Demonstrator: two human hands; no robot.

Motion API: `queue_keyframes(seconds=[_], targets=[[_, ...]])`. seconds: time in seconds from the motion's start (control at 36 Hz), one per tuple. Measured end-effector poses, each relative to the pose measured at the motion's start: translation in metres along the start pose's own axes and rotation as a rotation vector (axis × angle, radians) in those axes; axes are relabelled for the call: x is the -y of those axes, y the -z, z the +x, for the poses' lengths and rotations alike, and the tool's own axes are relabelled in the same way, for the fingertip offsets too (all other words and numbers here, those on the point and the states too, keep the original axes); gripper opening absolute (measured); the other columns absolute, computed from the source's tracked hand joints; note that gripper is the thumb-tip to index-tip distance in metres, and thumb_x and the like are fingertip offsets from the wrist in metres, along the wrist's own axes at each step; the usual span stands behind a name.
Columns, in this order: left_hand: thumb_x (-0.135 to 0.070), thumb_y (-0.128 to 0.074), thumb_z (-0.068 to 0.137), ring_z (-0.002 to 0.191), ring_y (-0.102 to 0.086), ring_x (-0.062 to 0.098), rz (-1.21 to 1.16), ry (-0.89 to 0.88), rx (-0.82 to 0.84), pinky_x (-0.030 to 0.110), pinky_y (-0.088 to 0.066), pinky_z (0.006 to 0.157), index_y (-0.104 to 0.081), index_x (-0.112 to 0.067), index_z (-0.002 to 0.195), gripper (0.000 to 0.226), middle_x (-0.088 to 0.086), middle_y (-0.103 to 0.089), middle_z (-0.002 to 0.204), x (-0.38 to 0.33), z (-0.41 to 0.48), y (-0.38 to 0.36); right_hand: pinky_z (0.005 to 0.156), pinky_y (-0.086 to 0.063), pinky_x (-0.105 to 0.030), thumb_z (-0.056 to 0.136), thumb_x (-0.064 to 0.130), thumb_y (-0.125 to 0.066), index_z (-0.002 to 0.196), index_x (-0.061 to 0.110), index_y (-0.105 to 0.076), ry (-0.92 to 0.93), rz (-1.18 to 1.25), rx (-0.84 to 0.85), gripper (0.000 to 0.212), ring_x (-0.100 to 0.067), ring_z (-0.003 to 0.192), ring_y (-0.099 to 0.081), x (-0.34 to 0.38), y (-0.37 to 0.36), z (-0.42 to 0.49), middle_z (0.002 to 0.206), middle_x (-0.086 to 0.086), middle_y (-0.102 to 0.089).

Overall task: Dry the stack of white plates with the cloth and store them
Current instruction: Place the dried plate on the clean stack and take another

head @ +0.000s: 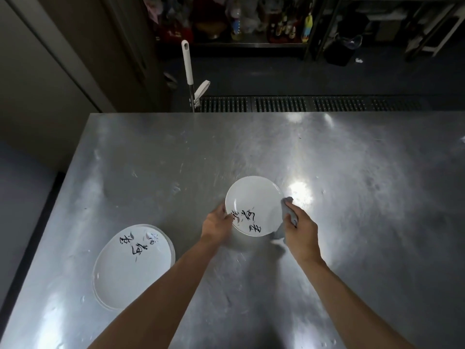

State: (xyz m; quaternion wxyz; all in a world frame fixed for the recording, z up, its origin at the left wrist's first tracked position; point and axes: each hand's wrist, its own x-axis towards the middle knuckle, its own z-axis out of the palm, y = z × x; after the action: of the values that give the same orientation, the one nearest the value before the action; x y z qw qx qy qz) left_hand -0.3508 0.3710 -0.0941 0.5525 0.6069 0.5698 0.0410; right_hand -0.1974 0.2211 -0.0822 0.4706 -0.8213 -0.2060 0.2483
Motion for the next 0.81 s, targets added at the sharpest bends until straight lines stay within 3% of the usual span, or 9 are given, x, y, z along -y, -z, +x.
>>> queue_keyframes(seconds=[0.08, 0.11, 0.17, 0.25, 0.33, 0.44, 0.56, 0.67, 0.81], targets=[[-0.022, -0.052, 0.089, 0.104, -0.067, 0.033, 0.007, -0.028, -0.097, 0.029, -0.047, 0.079, -0.066, -0.035, 0.081, 0.02, 0.008, -0.072, 0.095, -0.001, 0.0, 0.023, 0.071, -0.051, -0.006, 0.095, 0.007, -0.06, 0.127, 0.03, -0.066, 0.119, 0.048, 0.056, 0.04, 0.007, 0.102, -0.063, 0.018, -0.011, -0.007, 0.118, 0.015, -0.068], [-0.025, -0.051, 0.089, 0.103, -0.068, 0.032, 0.003, -0.033, -0.123, 0.028, -0.049, 0.082, -0.067, -0.035, 0.086, 0.02, 0.005, -0.072, 0.095, 0.001, -0.002, 0.034, 0.08, -0.05, -0.008, 0.094, 0.007, -0.062, 0.126, 0.031, -0.066, 0.152, 0.049, 0.088, 0.04, 0.004, 0.106, -0.063, 0.025, -0.017, -0.008, 0.119, 0.017, -0.068], [-0.022, -0.054, 0.095, 0.111, -0.068, 0.031, -0.021, -0.046, -0.156, 0.035, -0.054, 0.098, -0.069, -0.027, 0.118, 0.028, 0.007, -0.074, 0.114, 0.007, -0.009, 0.057, 0.091, -0.048, -0.012, 0.094, 0.009, -0.064, 0.124, 0.029, -0.067, 0.189, 0.047, 0.165, 0.036, 0.002, 0.109, -0.063, 0.041, -0.033, -0.011, 0.118, 0.025, -0.068], [-0.015, -0.058, 0.098, 0.115, -0.067, 0.027, -0.052, -0.087, -0.226, 0.043, -0.055, 0.101, -0.064, -0.019, 0.132, 0.035, 0.005, -0.07, 0.124, 0.026, -0.028, 0.098, 0.085, -0.044, -0.006, 0.093, 0.012, -0.067, 0.121, 0.028, -0.068, 0.241, 0.001, 0.268, 0.032, 0.008, 0.102, -0.063, 0.062, -0.066, -0.021, 0.106, 0.032, -0.068], [-0.015, -0.056, 0.099, 0.105, -0.071, 0.025, -0.112, -0.052, -0.36, 0.046, -0.056, 0.097, -0.065, -0.02, 0.127, 0.03, 0.003, -0.071, 0.117, 0.053, -0.053, 0.14, 0.084, -0.045, -0.005, 0.09, 0.007, -0.066, 0.122, 0.024, -0.069, 0.303, -0.054, 0.361, 0.036, 0.015, 0.094, -0.06, 0.078, -0.104, -0.036, 0.104, 0.022, -0.067], [-0.011, -0.056, 0.096, 0.097, -0.071, 0.025, -0.127, 0.043, -0.509, 0.046, -0.057, 0.093, -0.067, -0.021, 0.121, 0.029, 0.003, -0.073, 0.11, 0.092, -0.087, 0.188, 0.089, -0.041, -0.003, 0.094, 0.003, -0.06, 0.131, 0.016, -0.065, 0.329, -0.072, 0.506, 0.039, 0.004, 0.104, -0.059, 0.089, -0.151, -0.061, 0.121, 0.007, -0.066], [-0.009, -0.057, 0.094, 0.096, -0.07, 0.028, -0.153, 0.118, -0.596, 0.045, -0.058, 0.091, -0.066, -0.026, 0.115, 0.029, 0.002, -0.071, 0.107, 0.128, -0.113, 0.215, 0.099, -0.043, -0.013, 0.095, 0.004, -0.056, 0.133, 0.015, -0.065, 0.378, -0.136, 0.602, 0.04, -0.008, 0.115, -0.061, 0.092, -0.186, -0.086, 0.131, 0.005, -0.065], [-0.008, -0.059, 0.096, 0.095, -0.067, 0.024, -0.161, 0.189, -0.615, 0.038, -0.057, 0.093, -0.067, -0.017, 0.126, 0.033, -0.001, -0.066, 0.108, 0.156, -0.127, 0.222, 0.105, -0.042, -0.018, 0.095, 0.002, -0.056, 0.132, 0.016, -0.066, 0.445, -0.145, 0.653, 0.041, -0.005, 0.122, -0.058, 0.093, -0.209, -0.11, 0.133, 0.008, -0.064], [-0.004, -0.056, 0.091, 0.087, -0.071, 0.026, -0.226, 0.196, -0.57, 0.037, -0.059, 0.081, -0.074, -0.031, 0.101, 0.033, -0.006, -0.073, 0.094, 0.163, -0.138, 0.216, 0.109, -0.043, -0.032, 0.093, -0.001, -0.058, 0.131, 0.009, -0.065, 0.54, -0.25, 0.659, 0.04, -0.017, 0.129, -0.056, 0.086, -0.225, -0.122, 0.137, -0.001, -0.062]])
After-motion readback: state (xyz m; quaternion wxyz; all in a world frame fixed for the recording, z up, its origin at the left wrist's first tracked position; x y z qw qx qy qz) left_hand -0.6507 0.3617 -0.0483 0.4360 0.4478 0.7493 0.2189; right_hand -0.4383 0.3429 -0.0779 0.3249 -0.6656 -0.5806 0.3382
